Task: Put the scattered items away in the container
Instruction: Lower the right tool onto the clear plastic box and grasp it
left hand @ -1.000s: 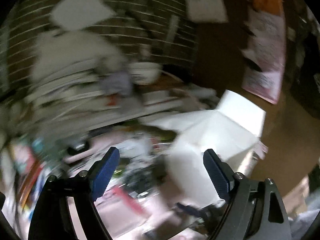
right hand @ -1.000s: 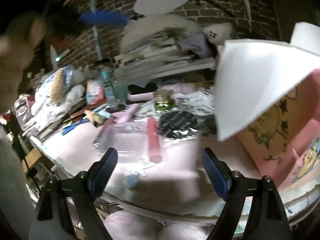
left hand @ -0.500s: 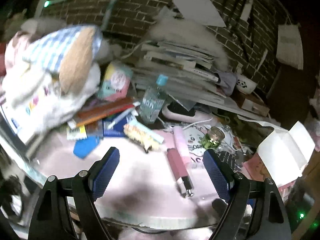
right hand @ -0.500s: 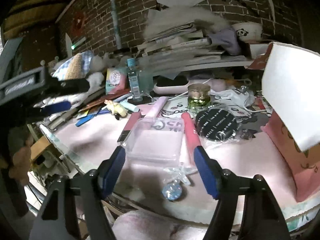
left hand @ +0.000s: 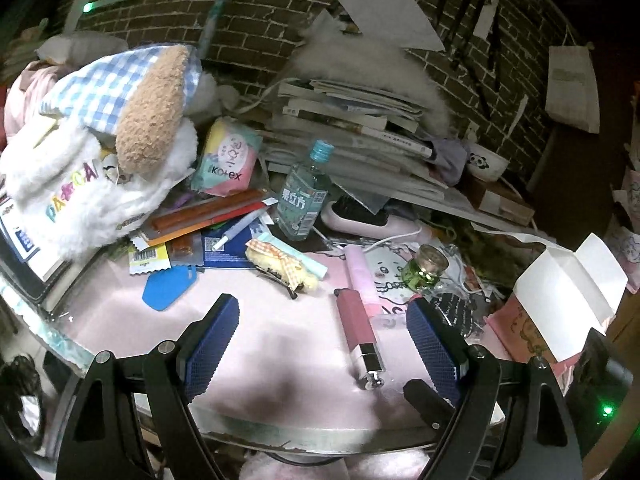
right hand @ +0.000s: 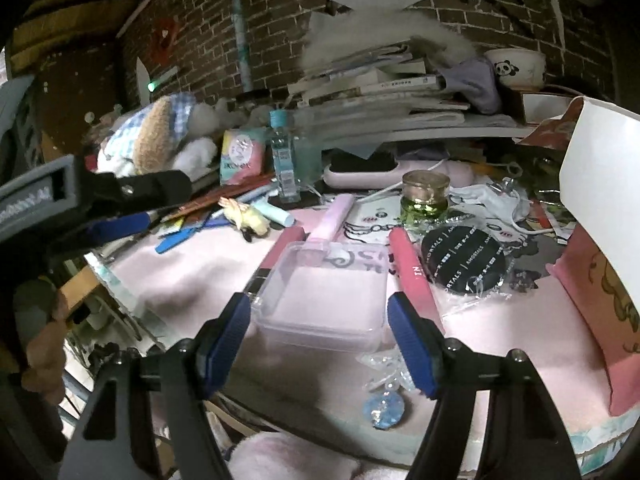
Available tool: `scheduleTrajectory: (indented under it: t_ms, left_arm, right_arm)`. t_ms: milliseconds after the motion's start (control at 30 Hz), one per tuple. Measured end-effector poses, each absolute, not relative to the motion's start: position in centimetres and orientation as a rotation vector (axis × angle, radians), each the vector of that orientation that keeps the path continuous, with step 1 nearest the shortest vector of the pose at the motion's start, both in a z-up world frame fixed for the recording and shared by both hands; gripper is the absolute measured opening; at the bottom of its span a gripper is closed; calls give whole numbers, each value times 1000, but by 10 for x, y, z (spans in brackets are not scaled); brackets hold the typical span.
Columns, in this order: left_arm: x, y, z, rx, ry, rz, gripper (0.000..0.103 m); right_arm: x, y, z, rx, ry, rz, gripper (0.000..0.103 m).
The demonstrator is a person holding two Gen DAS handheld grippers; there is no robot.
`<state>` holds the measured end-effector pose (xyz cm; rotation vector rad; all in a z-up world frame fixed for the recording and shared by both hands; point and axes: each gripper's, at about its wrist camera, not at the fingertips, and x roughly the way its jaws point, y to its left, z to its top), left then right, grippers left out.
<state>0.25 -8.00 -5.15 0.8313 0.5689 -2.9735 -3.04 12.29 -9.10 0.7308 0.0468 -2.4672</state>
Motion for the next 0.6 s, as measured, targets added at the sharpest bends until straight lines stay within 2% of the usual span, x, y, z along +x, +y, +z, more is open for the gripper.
scheduleTrajectory:
  t_ms: [267, 500, 600]
  left_arm:
    - [3, -80, -53, 837, 562, -2982, 84]
    - [4, -81, -53, 832, 557, -2984, 84]
    - [3, -81, -54, 836, 566, -2983, 84]
  right_arm:
    - [-38, 103, -97, 762, 125, -2491, 78]
    - [-41, 103, -101, 745, 210, -2582, 77]
    - [-47, 107, -102, 774, 186, -2565, 76]
